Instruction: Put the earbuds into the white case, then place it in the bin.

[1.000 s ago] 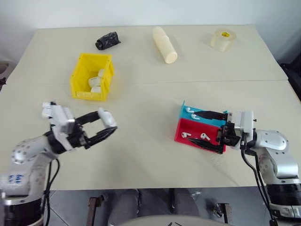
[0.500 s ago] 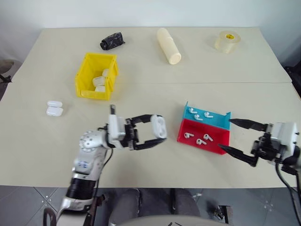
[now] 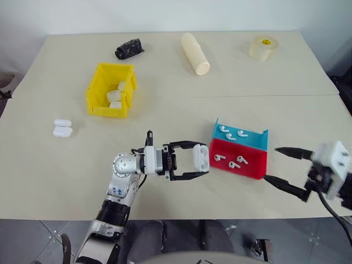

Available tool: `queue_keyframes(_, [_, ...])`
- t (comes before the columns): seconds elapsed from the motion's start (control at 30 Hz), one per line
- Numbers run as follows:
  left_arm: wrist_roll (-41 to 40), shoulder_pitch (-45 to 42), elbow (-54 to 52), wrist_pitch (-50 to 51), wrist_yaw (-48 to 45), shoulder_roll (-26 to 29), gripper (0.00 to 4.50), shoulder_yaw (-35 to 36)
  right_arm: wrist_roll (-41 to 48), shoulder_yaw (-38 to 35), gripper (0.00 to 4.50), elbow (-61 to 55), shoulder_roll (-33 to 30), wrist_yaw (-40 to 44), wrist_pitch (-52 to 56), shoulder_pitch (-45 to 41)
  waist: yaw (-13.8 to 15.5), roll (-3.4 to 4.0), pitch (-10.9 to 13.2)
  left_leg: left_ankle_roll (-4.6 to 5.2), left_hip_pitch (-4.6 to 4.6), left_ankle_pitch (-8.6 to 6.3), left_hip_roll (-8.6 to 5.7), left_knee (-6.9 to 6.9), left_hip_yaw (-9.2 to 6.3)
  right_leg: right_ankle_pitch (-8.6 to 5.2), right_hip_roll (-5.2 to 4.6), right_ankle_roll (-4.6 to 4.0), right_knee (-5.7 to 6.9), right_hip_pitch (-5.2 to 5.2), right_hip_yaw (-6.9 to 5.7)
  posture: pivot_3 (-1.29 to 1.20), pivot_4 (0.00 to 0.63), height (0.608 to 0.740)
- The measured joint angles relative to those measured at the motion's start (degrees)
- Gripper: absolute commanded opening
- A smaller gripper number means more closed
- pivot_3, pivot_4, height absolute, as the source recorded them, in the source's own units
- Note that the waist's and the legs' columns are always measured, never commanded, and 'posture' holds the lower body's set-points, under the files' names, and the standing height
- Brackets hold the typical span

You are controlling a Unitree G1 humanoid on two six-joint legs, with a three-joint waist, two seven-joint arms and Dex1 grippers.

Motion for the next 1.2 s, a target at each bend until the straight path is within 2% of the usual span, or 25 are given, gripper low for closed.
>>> queue_keyframes(0.13, [0.12, 0.07, 0.04, 0.27, 0.95, -0.12, 2.80, -0.16, 0.73, 9.54, 4.50, -2.85, -4.77, -5.92, 12.92, -8.80, 0.57, -0.02, 0.01, 0.02, -0.15, -0.01, -0.10, -0.01, -0.13, 0.02, -0.07, 0.04, -0.19, 0.00, -0.09, 0.00, 0.150, 0.740])
queue_keyframes(0.23, [0.32, 0.19, -0.02, 0.28, 1.32, -0.15, 2.80, -0.40, -1.28, 17.89, 4.50, -3.28, -7.54, -7.88, 18.09, -14.30, 0.99, -0.02, 0.01, 0.10, -0.18, -0.02, -0.19, -0.02, -0.10, 0.06, -0.14, 0.10, -0.28, -0.01, -0.07, 0.00, 0.150, 0.740])
queue_keyframes(0.33, [0.62, 0.44, -0.13, 0.34, 1.70, -0.05, 2.80, -0.92, -2.98, 25.21, 4.50, -3.11, -7.63, -8.91, 21.74, -21.07, 1.05, -0.02, 0.02, 0.13, -0.20, -0.01, -0.20, -0.02, -0.07, 0.09, -0.14, 0.15, -0.34, -0.01, -0.07, 0.00, 0.150, 0.740])
queue_keyframes(0.57, [0.86, 0.81, -0.35, 0.43, 2.76, 0.40, 2.80, -1.64, -7.29, 35.78, 4.50, -2.38, -5.93, -10.03, 25.10, -30.54, 1.04, -0.02, 0.02, 0.13, -0.20, -0.01, -0.20, -0.02, -0.07, 0.09, -0.13, 0.15, -0.33, -0.03, -0.07, 0.00, 0.150, 0.740])
queue_keyframes(0.73, [0.93, 0.85, -0.36, 0.43, 3.51, 0.40, 2.80, -1.90, -9.13, 38.32, 4.50, -2.30, -5.92, -9.37, 25.54, -32.57, 1.07, -0.02, 0.02, 0.13, -0.21, -0.01, -0.20, -0.02, -0.07, 0.09, -0.13, 0.15, -0.32, -0.04, -0.07, 0.00, 0.150, 0.740])
queue_keyframes(0.83, [0.93, 0.90, -0.38, 0.48, 3.72, 0.48, 2.80, -2.06, -10.50, 39.75, 3.91, -2.16, -5.93, -8.63, 25.50, -33.09, 1.02, -0.02, 0.01, 0.13, -0.21, -0.01, -0.20, -0.02, -0.06, 0.09, -0.12, 0.15, -0.31, -0.04, -0.07, 0.00, 0.150, 0.740])
queue_keyframes(0.97, [0.93, 0.97, -0.45, 0.95, 4.04, 0.61, 2.80, -2.33, -12.32, 40.90, 2.60, -1.82, -6.09, -7.14, 24.90, -33.09, 1.00, -0.02, 0.02, 0.13, -0.21, -0.01, -0.21, -0.02, -0.05, 0.09, -0.12, 0.15, -0.30, -0.05, -0.06, 0.00, 0.150, 0.740])
queue_keyframes(1.2, [0.92, 0.96, -0.49, 1.14, 4.06, 0.70, 2.80, -2.34, -14.29, 42.39, 2.60, -1.81, -6.16, -4.86, 24.26, -34.06, 0.96, -0.02, 0.02, 0.13, -0.21, -0.01, -0.21, -0.02, -0.05, 0.09, -0.12, 0.15, -0.30, -0.06, -0.07, 0.00, 0.150, 0.740])
